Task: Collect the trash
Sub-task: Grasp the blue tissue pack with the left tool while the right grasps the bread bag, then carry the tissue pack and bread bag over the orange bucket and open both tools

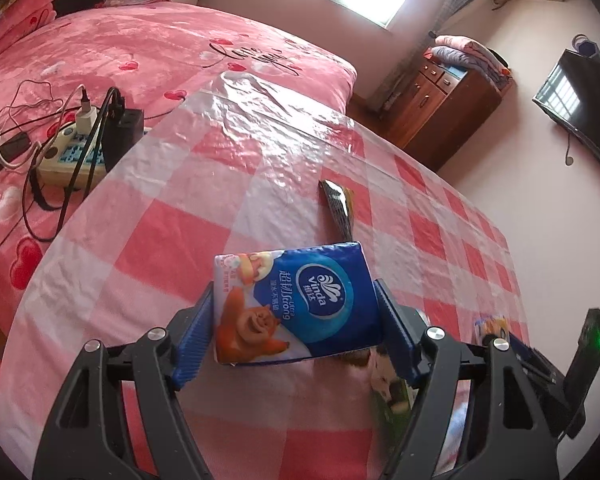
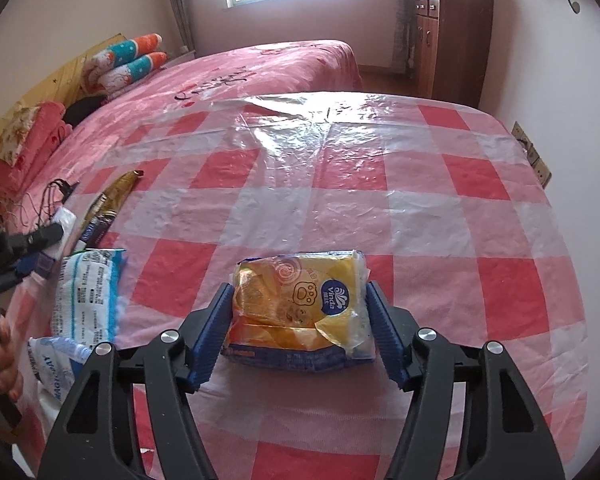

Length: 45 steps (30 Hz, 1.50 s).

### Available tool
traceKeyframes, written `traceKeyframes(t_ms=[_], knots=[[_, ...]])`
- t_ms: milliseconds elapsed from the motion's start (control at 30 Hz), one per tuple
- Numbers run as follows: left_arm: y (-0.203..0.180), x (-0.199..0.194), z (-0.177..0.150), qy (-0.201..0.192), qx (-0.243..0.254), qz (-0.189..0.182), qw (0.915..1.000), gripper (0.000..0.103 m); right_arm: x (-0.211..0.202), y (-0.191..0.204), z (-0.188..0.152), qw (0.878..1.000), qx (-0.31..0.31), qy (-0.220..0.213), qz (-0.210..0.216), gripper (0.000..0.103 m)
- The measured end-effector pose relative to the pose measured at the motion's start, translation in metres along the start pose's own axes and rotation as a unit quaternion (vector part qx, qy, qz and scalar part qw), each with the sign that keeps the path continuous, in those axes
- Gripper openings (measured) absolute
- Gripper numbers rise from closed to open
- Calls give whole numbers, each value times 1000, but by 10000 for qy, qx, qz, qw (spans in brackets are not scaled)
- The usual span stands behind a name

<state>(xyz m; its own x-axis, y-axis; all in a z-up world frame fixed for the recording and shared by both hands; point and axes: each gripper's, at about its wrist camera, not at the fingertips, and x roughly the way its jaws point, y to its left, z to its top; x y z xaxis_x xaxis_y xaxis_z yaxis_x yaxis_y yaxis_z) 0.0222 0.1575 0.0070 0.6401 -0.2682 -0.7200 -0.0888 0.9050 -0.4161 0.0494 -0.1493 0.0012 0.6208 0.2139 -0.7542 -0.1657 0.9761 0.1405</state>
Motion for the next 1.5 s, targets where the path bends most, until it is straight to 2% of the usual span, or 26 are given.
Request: traceKeyframes(t_ms=[600, 967, 1300, 1500], knots=[[16, -38, -44, 90, 28, -163, 9998, 75, -28, 14, -27, 9993, 118, -209, 301, 64], [27, -68, -66, 82, 35, -335, 9994, 75, -64, 24, -39, 9971, 331, -476, 486, 63], [44, -96, -82, 29, -61, -467, 9989, 75, -97, 61, -42, 9954, 104, -660, 690, 63], [67, -113, -86, -41, -228, -506, 9984, 75, -105, 104, -46, 9929, -228, -577, 1018, 63]])
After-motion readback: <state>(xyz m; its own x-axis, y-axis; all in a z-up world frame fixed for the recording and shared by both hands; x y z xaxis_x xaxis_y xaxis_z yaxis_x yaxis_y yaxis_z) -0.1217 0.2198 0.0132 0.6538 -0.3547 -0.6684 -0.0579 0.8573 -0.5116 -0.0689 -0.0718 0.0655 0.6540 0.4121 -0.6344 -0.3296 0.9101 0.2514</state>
